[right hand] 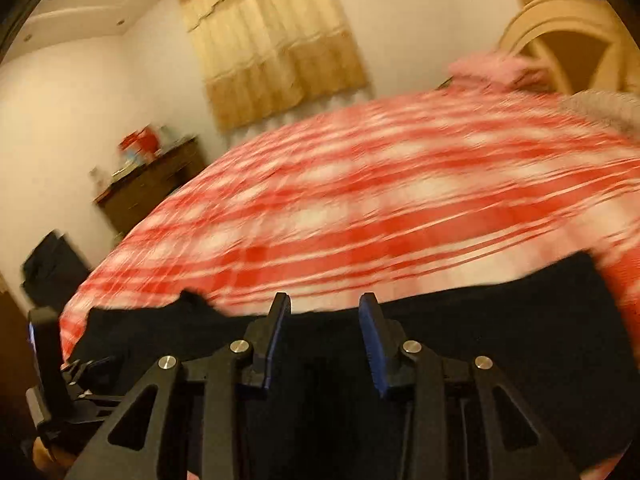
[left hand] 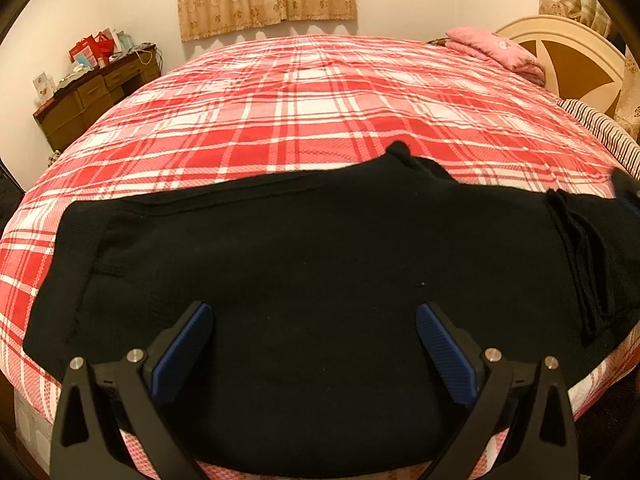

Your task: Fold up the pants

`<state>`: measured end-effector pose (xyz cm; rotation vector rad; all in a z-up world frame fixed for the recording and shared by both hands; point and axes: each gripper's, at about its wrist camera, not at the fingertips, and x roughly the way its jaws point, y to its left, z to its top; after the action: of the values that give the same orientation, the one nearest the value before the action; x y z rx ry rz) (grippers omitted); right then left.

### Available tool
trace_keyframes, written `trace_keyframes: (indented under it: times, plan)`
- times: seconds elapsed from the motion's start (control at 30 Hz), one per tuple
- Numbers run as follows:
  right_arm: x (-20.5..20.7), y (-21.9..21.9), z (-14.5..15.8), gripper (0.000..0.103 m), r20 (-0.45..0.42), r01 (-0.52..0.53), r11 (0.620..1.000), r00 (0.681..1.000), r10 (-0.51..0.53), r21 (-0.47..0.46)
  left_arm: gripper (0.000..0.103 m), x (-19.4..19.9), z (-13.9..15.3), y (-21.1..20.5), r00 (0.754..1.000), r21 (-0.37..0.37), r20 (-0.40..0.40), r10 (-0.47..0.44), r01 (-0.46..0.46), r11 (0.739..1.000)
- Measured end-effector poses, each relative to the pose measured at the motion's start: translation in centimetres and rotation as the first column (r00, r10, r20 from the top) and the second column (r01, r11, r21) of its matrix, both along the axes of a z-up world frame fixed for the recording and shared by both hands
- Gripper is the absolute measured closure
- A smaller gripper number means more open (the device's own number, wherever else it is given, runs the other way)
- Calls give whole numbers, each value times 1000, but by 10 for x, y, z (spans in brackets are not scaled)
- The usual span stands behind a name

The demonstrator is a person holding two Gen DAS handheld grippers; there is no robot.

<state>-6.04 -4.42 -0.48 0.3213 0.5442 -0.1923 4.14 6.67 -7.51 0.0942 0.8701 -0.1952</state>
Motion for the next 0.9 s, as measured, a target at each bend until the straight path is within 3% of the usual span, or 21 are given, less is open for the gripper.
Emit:
trace_keyframes:
  times: [0.13, 0.2, 0.3, 0.4, 0.5, 0.57, 0.8, 0.9]
  plan:
    - [-29, -40, -18, 65, -61, 111, 991, 992, -107, 69, 0, -3, 2, 8, 1000, -35, 15, -7, 8, 999]
    - [-36, -53, -36, 65, -86, 111, 987, 991, -101, 116, 0, -7, 5, 21, 1000, -68, 19, 4, -3, 998]
    - [-27, -38, -30, 62, -101, 98, 995, 990, -97, 6, 0, -12, 13, 48, 998, -92, 29, 64, -61, 994]
    - [-28, -30, -23, 57, -63, 70, 997, 996, -68, 41, 0, -20, 23, 81, 988, -103, 50, 145, -139, 985]
    - [-36, -17, -14, 57, -3, 46, 998, 999, -46, 33, 0, -31, 33, 119, 958, -79, 104, 268, -260, 962]
    - [-32, -8, -12, 57, -8, 22, 1000, 1000, -22, 14, 0, -33, 34, 135, 941, -85, 124, 316, -307, 948]
    - [-26, -1, -26, 57, -62, -6, 994, 998, 13, 112, 2, -22, 9, 187, 898, -296, 8, 439, -417, 859]
    - [-26, 0, -29, 57, -80, -5, 991, 997, 16, 130, 2, -19, -1, 183, 905, -294, 27, 425, -399, 868]
